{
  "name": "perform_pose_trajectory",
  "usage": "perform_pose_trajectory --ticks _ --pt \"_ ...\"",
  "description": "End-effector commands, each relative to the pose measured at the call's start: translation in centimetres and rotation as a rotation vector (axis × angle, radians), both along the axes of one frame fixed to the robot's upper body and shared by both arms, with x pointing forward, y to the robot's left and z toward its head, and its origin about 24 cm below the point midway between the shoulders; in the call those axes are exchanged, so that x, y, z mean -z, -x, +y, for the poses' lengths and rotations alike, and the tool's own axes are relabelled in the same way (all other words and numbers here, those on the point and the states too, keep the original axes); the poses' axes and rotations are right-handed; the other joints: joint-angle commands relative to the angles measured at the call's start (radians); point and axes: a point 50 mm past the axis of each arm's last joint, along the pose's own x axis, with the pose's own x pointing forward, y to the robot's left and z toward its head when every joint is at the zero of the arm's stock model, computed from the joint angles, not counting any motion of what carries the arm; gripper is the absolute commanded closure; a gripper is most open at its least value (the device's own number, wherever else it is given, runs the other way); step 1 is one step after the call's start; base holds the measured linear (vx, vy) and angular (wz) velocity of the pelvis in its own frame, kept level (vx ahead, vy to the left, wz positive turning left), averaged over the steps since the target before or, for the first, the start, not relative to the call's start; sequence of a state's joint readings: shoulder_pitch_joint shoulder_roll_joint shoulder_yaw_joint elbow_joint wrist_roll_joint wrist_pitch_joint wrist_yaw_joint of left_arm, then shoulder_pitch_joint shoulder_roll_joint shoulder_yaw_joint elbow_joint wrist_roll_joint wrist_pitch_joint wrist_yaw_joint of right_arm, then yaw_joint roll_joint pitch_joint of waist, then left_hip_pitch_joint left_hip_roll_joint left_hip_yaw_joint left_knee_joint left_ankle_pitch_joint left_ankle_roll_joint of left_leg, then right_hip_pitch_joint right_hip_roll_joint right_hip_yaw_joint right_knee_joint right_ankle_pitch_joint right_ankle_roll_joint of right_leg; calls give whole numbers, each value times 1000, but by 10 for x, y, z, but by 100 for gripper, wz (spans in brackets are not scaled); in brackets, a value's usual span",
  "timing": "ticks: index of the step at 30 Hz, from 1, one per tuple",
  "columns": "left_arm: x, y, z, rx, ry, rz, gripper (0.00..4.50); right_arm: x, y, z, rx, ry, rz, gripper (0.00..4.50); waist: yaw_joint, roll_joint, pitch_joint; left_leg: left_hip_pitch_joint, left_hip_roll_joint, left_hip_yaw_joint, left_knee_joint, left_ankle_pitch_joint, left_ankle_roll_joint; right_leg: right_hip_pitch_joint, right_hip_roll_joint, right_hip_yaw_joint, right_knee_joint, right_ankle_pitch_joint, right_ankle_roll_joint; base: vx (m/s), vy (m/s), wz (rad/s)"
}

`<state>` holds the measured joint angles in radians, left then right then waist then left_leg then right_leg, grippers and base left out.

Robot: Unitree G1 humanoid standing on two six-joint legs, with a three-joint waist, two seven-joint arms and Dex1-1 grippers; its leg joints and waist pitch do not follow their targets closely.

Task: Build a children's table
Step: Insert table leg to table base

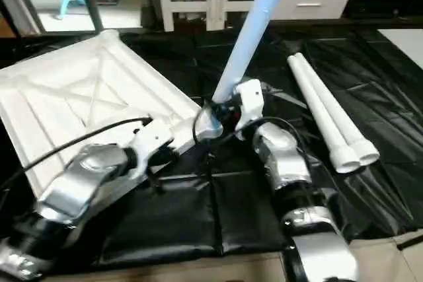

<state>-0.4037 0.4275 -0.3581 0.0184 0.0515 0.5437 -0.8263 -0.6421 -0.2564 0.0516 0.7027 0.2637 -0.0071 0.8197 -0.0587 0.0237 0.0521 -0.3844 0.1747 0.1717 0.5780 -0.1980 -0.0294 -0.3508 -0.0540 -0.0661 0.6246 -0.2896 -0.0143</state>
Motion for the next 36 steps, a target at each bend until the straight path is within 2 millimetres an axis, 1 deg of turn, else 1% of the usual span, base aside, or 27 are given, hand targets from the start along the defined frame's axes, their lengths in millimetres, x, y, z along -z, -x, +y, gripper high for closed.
perform_pose_trajectory --ticks 1,2,3,4,5,6,7,8,9,10,13,15,16,18,20,21,22,24,28,31,32,33,34,35,36 --pt "-5 26 -29 337 71 69 450 27 14 -27 -61 88 169 266 7 5 -34 15 77 -28 -54 -44 189 33 -92 56 -63 280 -288 0 0 0" --pt "-5 27 -27 344 68 72 450 26 15 -31 -82 91 174 266 18 6 -34 24 80 -22 -52 -36 190 25 -90 58 -64 279 -294 0 0 0" --pt "-5 27 -26 349 67 73 450 25 16 -34 -95 92 178 266 22 7 -34 26 81 -22 -51 -25 189 23 -90 59 -61 283 -299 0 0 0" --pt "-6 27 -23 357 70 78 450 24 18 -40 -119 102 193 266 32 -2 -37 23 80 -19 -48 26 196 28 -91 59 -55 319 -304 0 0 0" --pt "-6 27 -23 357 70 78 450 24 18 -41 -121 102 195 266 37 0 -38 22 78 -20 -46 38 198 29 -92 59 -52 331 -306 0 0 0" --pt "-6 27 -19 365 75 87 450 24 23 -57 -172 118 245 266 43 -3 -39 23 78 -20 -44 50 203 29 -92 59 -50 344 -309 0 0 0" --pt "-7 27 -17 376 83 89 450 25 26 -63 -196 129 266 266 45 -7 -40 24 77 -18 -43 51 207 29 -91 59 -50 346 -310 0 0 0" --pt "-6 27 -15 386 91 94 450 27 32 -71 -235 145 299 266 53 -8 -40 23 77 -18 -40 50 211 30 -92 58 -49 341 -311 0 0 0" --pt "-5 27 -14 391 95 100 450 28 35 -76 -266 154 323 266 60 -10 -40 21 77 -17 -39 50 212 31 -92 57 -48 336 -307 0 0 0" --pt "-5 27 -14 391 95 101 450 28 36 -77 -270 155 326 266 62 -14 -40 23 77 -16 -39 51 215 29 -91 57 -49 334 -306 0 0 0" --pt "1 29 -10 415 91 130 450 34 48 -88 -354 193 394 266 73 -15 -38 19 77 -15 -37 37 212 29 -92 55 -49 286 -304 0 0 0" --pt "5 30 -9 423 87 148 450 38 53 -90 -390 206 427 266 80 -15 -39 21 79 -16 -38 21 201 28 -92 55 -51 245 -300 0 0 0" --pt "8 31 -8 423 77 156 450 42 57 -90 -416 229 446 266 81 -15 -38 21 79 -16 -40 7 190 27 -93 55 -53 223 -300 0 0 0" --pt "11 31 -7 424 66 157 450 46 60 -90 -430 253 454 266 79 -18 -39 21 79 -17 -42 -8 173 29 -93 56 -55 203 -300 0 0 0" --pt "12 30 -7 420 58 156 450 51 63 -89 -442 281 455 266 78 -18 -40 23 79 -17 -43 -24 160 28 -94 57 -57 186 -303 0 0 0" --pt "13 29 -6 419 52 154 450 54 64 -88 -439 286 452 266 78 -14 -39 24 78 -17 -43 -32 152 27 -93 57 -59 182 -304 0 0 0" --pt "13 29 -6 419 48 153 450 55 64 -88 -437 288 450 266 78 -15 -39 23 78 -17 -44 -37 149 27 -93 58 -59 181 -305 0 0 0" --pt "14 29 -6 417 43 149 450 59 69 -86 -459 302 452 266 78 -15 -41 24 78 -18 -45 -38 142 29 -92 57 -57 193 -303 0 0 0" --pt "14 27 -5 419 34 143 450 66 76 -86 -488 333 458 266 78 -16 -42 25 78 -18 -45 -41 141 29 -92 58 -57 218 -297 0 0 0" --pt "15 26 -4 415 22 135 450 73 83 -83 -507 368 442 266 78 -16 -40 26 78 -19 -49 -70 129 28 -92 57 -61 199 -290 0 0 0" --pt "15 26 -4 415 21 135 450 73 83 -83 -507 370 440 266 77 -16 -39 28 78 -19 -51 -91 120 27 -92 57 -64 177 -288 0 0 0" --pt "16 25 -4 412 20 131 450 75 82 -80 -488 379 406 266 76 -15 -35 30 79 -19 -56 -130 106 25 -92 57 -70 130 -286 0 0 0" --pt "16 25 -4 412 20 131 450 75 81 -79 -482 376 401 266 75 -15 -29 35 79 -18 -64 -194 79 24 -93 58 -80 41 -282 0 0 0" --pt "16 24 -5 411 20 130 450 76 80 -78 -467 369 389 266 74 -17 -26 36 78 -18 -67 -227 62 25 -94 60 -85 -9 -278 0 0 0" --pt "16 24 -5 411 19 130 450 76 80 -75 -458 353 382 266 74 -17 -27 39 77 -19 -69 -248 41 26 -95 64 -90 -59 -268 0 0 0"
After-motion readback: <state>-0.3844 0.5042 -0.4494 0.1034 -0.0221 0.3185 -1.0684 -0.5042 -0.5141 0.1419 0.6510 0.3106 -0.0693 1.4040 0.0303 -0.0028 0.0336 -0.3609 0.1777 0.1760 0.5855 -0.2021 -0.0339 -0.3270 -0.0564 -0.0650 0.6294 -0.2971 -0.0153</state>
